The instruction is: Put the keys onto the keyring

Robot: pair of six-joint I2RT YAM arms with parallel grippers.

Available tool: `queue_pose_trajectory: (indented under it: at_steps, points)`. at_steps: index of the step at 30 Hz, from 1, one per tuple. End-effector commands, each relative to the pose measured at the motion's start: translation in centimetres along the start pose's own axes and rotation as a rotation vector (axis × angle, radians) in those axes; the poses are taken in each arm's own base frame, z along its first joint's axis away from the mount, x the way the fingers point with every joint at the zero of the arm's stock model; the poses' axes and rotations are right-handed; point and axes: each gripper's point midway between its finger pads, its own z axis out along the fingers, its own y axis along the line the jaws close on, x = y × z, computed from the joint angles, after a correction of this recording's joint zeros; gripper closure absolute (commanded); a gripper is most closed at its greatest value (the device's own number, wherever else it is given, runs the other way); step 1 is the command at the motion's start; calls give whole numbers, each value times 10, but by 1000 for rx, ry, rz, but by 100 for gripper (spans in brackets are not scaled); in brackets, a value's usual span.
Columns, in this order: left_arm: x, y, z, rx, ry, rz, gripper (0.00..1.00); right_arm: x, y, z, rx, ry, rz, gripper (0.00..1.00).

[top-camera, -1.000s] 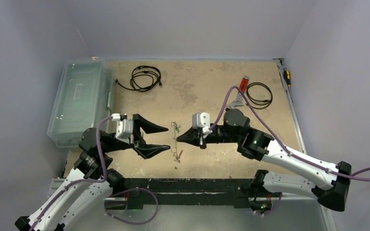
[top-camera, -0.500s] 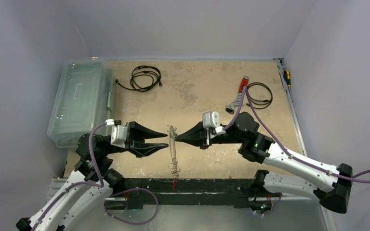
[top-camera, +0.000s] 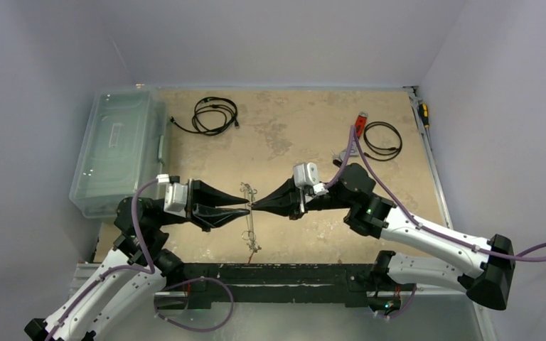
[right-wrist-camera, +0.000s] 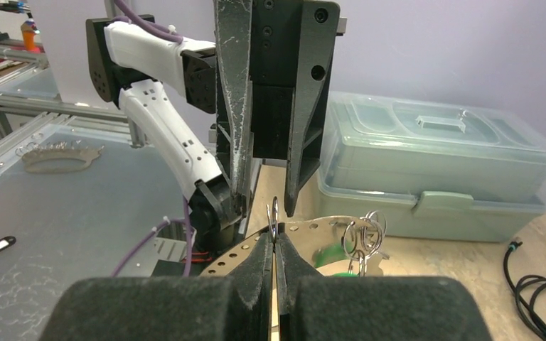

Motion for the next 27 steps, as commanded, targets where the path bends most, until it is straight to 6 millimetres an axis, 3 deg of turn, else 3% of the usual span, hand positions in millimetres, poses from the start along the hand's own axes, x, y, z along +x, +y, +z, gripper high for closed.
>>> queue_pose_trajectory:
  at_steps: [1, 8, 16, 23, 27]
  points:
    - [-1, -1, 2, 18, -11, -2, 76, -25, 5, 3, -37, -84, -22, 100]
    - [2, 2, 3, 10, -5, -10, 78, -28, 9, 5, -65, -103, -13, 100]
    - [4, 5, 4, -1, -1, -20, 92, -30, 14, 7, -98, -116, 1, 100]
    - [8, 9, 5, -15, 12, -39, 83, -30, 16, 11, -124, -113, 9, 100]
    - [11, 13, 6, -28, 24, -44, 86, -32, 17, 11, -132, -120, 6, 100]
